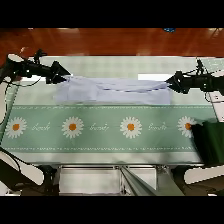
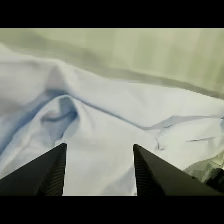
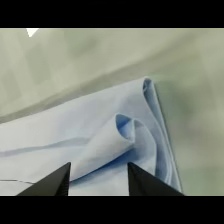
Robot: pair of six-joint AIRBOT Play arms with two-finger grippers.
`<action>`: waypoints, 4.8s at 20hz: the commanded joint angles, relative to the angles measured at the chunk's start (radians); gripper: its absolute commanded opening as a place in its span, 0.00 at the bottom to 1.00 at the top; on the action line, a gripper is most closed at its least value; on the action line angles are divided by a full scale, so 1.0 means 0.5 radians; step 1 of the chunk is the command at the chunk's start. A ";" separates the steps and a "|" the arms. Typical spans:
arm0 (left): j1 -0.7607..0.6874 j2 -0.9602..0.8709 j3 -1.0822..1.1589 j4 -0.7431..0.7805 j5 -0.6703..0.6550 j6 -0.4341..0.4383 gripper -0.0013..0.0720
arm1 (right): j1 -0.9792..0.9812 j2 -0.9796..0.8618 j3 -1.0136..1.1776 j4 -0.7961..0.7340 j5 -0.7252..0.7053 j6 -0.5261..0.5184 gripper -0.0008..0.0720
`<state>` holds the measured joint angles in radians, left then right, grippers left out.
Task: Fold the shirts.
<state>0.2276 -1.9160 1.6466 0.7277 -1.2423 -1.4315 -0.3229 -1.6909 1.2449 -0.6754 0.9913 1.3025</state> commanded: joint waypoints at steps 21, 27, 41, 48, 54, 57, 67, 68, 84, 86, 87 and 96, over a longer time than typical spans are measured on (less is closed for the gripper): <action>-0.507 1.874 -1.541 0.877 0.551 -0.185 0.71 | -0.253 0.229 -0.491 0.117 -0.121 -0.139 0.59; -0.530 1.807 -1.542 0.877 0.549 -0.185 0.71 | -0.080 -0.028 -0.236 0.126 -0.052 -0.038 0.59; -0.531 1.807 -1.542 0.794 0.615 -0.205 0.48 | 0.233 0.006 0.059 -0.017 0.223 -0.034 0.04; -0.682 1.691 -1.510 0.385 0.880 -0.033 0.05 | 0.203 0.929 -0.201 -0.658 0.460 0.128 0.04; -1.332 0.941 -0.866 0.378 0.876 -0.024 0.05 | 0.199 1.762 -0.580 -0.660 0.577 0.288 0.04; -1.641 0.446 -0.317 0.377 0.640 -0.026 0.05 | 0.199 1.953 -0.604 -0.651 0.655 0.365 0.04; -2.214 -0.228 0.306 0.216 0.249 -0.225 0.05 | 0.200 2.037 -0.604 -0.584 0.621 0.434 0.04; -2.205 -0.227 0.317 0.196 0.263 -0.205 0.05 | 0.202 2.036 -0.604 -0.583 0.614 0.436 0.04; -0.562 1.532 -0.794 0.648 0.316 0.020 0.05 | 1.333 0.695 0.152 -0.177 -0.088 0.491 0.04; -0.434 1.764 -1.040 0.648 0.337 0.021 0.05 | 1.465 0.415 0.324 -0.114 -0.154 0.492 0.04; -0.399 1.853 -1.138 0.648 0.340 0.021 0.05 | 1.520 0.285 0.401 -0.095 -0.178 0.491 0.04; -0.452 2.051 -1.580 0.572 0.430 0.021 0.05 | 1.663 -0.321 0.768 0.169 -0.365 0.504 0.04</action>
<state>0.0097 -0.9077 0.9085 1.0389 -1.0615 -1.4220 0.4953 -1.7817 1.5906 -0.6601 0.8612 1.5536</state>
